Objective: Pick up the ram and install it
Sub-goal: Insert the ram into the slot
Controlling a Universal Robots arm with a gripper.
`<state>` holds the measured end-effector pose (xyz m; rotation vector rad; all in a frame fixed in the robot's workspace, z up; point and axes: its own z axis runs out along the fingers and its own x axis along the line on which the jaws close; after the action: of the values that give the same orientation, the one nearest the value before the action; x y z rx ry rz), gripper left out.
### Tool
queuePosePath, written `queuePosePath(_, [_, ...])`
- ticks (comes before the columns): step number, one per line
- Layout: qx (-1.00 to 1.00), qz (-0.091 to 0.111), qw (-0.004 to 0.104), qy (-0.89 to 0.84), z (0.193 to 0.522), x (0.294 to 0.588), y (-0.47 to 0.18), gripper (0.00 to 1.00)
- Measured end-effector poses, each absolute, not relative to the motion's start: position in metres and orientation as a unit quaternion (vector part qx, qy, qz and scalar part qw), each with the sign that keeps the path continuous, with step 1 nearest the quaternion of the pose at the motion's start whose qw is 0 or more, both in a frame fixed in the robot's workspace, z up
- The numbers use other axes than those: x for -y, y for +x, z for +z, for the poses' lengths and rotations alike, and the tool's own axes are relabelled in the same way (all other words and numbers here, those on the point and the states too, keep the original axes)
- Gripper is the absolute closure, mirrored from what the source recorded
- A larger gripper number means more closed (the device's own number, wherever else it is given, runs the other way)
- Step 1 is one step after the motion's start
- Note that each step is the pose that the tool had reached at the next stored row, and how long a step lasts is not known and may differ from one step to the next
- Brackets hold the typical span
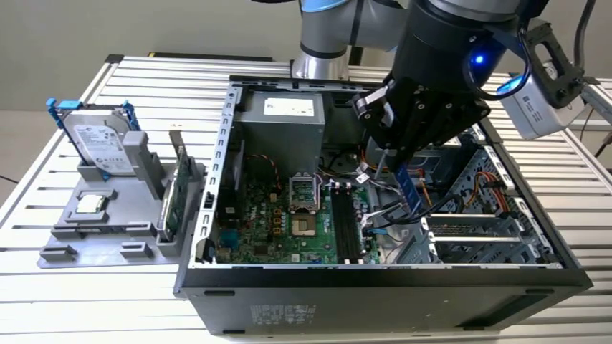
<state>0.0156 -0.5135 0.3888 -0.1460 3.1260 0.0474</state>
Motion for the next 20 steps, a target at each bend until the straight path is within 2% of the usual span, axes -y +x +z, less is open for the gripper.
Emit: queuePosePath(20, [-0.999, 0.015, 0.006, -0.039, 0.372, 0.513, 0.018, 1.00])
